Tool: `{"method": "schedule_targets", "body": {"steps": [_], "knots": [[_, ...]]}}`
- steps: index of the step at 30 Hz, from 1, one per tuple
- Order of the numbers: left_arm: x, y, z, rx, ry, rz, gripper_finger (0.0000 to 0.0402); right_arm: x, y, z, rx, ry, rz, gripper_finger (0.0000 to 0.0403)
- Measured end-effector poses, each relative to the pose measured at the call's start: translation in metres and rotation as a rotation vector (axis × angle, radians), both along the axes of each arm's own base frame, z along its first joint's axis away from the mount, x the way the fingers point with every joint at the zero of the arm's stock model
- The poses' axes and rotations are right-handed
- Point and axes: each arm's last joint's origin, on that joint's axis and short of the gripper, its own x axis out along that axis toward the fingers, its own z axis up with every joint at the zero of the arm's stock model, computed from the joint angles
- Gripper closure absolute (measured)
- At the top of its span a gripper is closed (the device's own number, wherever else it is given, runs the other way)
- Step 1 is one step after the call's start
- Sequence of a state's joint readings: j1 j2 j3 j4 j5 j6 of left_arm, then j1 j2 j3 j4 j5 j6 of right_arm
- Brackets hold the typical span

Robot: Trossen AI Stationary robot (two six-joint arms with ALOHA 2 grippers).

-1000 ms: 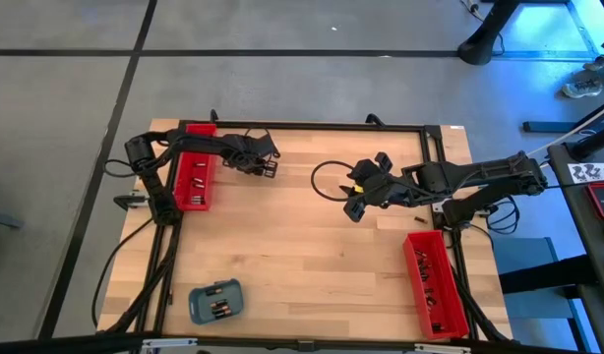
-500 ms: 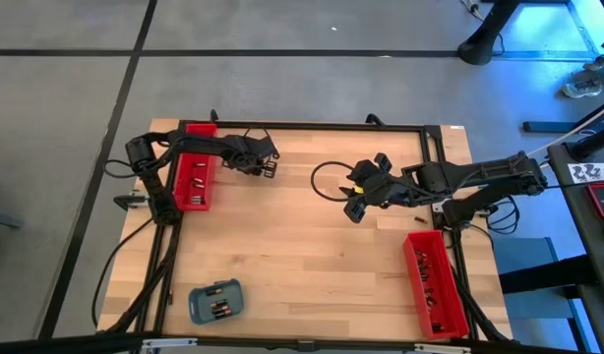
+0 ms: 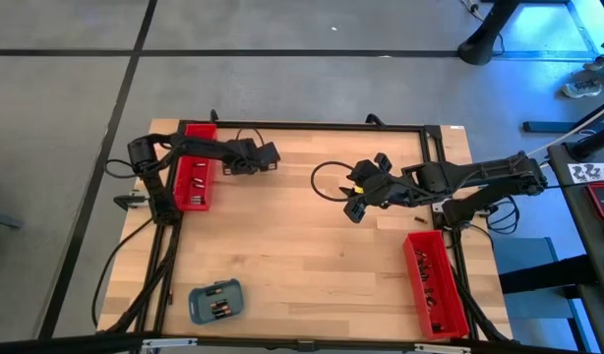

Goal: Sort batteries
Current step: Put the small black battery into the bottom red bin

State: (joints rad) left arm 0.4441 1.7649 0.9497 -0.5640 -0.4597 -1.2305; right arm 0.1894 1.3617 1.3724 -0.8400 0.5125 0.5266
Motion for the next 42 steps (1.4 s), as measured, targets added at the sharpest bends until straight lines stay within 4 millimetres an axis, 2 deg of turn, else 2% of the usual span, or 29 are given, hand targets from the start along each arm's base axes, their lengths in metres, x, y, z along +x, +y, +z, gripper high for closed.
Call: {"method": "schedule_targets", "body": {"steps": [5,9,16,20,28,30,35,39,42], "knots": [[0.005,0.015,0.001,0.098,-0.049,-0.002,0.0179,0.000,0.000,0.000,0.000,0.000,0.000,0.0224],[0.002,0.024,-0.010,0.051,-0.040,0.029,0.0193,0.000,0.000,0.000,0.006,0.002,0.005,0.0224],[0.004,0.017,-0.017,0.021,-0.005,0.016,0.0218,0.000,0.000,0.000,0.006,0.002,0.006,0.0224],[0.008,0.008,-0.018,0.022,0.033,-0.068,0.0259,0.000,0.000,0.000,0.006,0.002,0.006,0.0224],[0.017,-0.009,-0.018,0.010,0.100,-0.272,0.0375,0.000,0.000,-0.001,0.003,0.010,0.013,0.0224],[0.019,-0.012,-0.016,-0.006,0.097,-0.304,0.0386,-0.003,0.000,-0.001,0.001,0.045,0.039,0.0224],[0.024,-0.021,-0.002,-0.051,0.040,-0.416,0.0378,-0.025,-0.003,0.010,0.040,0.075,0.073,0.0224],[0.033,-0.030,0.027,-0.044,-0.126,-0.539,0.0388,-0.045,-0.005,0.024,0.071,0.015,0.113,0.0224],[0.040,-0.032,0.050,0.017,-0.282,-0.601,0.0388,-0.057,-0.007,0.026,0.096,-0.046,0.141,0.0224]]}}
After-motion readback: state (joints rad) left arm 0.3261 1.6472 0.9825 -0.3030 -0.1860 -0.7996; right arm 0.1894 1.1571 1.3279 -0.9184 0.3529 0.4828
